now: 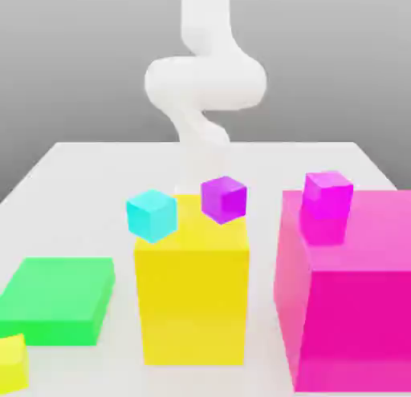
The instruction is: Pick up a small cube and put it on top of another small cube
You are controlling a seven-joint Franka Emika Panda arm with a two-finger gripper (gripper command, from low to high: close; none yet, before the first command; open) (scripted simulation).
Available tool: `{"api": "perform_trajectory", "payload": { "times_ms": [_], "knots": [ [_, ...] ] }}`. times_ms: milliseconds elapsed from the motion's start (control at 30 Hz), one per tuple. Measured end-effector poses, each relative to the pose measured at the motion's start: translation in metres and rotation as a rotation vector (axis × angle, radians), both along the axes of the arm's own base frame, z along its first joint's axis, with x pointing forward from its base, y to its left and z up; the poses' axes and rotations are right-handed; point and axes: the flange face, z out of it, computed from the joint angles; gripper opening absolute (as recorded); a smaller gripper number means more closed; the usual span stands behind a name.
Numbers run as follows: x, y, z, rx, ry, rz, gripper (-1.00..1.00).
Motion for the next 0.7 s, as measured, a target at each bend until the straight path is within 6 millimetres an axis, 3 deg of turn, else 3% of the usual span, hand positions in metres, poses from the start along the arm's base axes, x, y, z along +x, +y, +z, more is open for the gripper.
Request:
{"api": "perform_trajectory", "payload": {
  "times_ms": [167, 367, 533, 700],
  "knots": [
    [0.057, -0.043, -0.065, -0.077, 0.134, 0.026, 0.00],
    [0.104, -0.101, -0.153, -0.133, 0.292, 0.071, 0.00],
    [0.123, -0.153, -0.235, -0.154, 0.422, 0.121, 0.00],
    [0.121, -0.211, -0.323, -0.148, 0.546, 0.167, 0.00]
  ]
}}
